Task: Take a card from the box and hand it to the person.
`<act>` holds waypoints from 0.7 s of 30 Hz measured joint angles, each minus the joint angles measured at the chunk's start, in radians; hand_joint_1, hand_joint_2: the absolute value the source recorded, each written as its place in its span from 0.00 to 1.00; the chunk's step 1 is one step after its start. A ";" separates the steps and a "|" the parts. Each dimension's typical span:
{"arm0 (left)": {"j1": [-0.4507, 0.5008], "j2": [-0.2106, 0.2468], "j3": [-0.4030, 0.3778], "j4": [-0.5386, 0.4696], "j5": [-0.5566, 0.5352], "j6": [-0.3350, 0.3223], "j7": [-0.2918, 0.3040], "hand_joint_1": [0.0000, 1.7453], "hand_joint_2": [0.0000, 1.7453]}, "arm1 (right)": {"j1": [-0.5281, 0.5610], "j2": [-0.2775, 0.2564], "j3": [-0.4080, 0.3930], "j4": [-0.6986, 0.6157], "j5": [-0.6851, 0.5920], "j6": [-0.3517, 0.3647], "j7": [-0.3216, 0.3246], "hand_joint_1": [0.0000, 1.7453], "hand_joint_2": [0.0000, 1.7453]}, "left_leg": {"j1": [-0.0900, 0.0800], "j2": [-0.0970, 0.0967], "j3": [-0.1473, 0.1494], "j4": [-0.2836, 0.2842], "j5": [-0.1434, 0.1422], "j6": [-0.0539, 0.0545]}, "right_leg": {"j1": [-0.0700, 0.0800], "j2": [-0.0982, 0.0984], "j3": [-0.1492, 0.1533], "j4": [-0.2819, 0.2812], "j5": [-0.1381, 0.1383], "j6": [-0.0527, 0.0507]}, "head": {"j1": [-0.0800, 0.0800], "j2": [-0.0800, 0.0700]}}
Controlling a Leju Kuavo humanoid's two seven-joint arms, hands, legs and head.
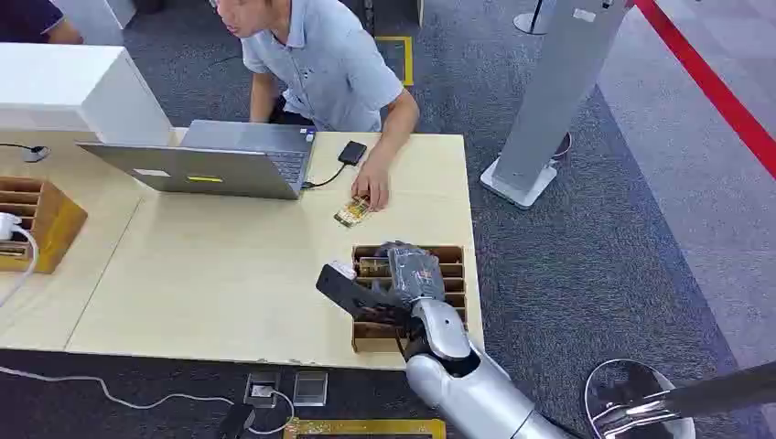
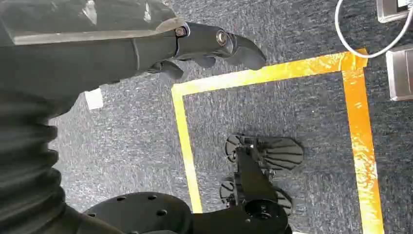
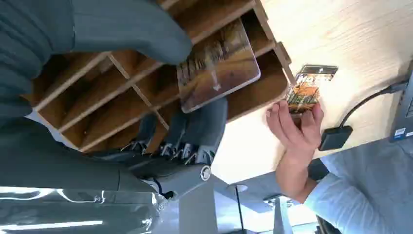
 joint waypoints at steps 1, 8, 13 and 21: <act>0.000 0.000 0.000 0.000 0.000 0.000 0.000 0.00 1.00 | 0.000 0.000 0.000 0.000 0.000 0.000 0.000 0.59 1.00 | 0.000 0.000 0.000 0.000 0.000 0.000 | 0.000 0.000 0.000 0.000 0.000 0.000 | 0.000 0.000; 0.000 0.000 0.000 0.000 0.000 0.000 0.000 0.00 1.00 | -0.001 0.002 0.000 0.000 -0.002 0.000 0.000 0.61 1.00 | 0.000 0.000 0.000 0.000 0.000 0.000 | 0.000 0.000 0.000 0.000 0.000 0.000 | 0.000 0.000; 0.000 0.000 0.000 0.000 0.001 0.000 0.000 0.00 1.00 | -0.001 0.002 0.000 0.002 -0.002 0.000 0.000 0.59 1.00 | 0.000 0.000 0.000 0.000 0.000 0.000 | 0.000 0.000 0.000 0.000 0.000 0.000 | 0.000 0.000; 0.000 0.000 0.000 0.000 0.001 0.000 0.000 0.00 1.00 | -0.001 0.002 0.000 0.002 -0.002 0.001 0.000 0.62 1.00 | 0.000 0.000 0.000 0.000 0.000 0.000 | 0.000 0.000 0.000 0.000 0.000 0.000 | 0.000 0.000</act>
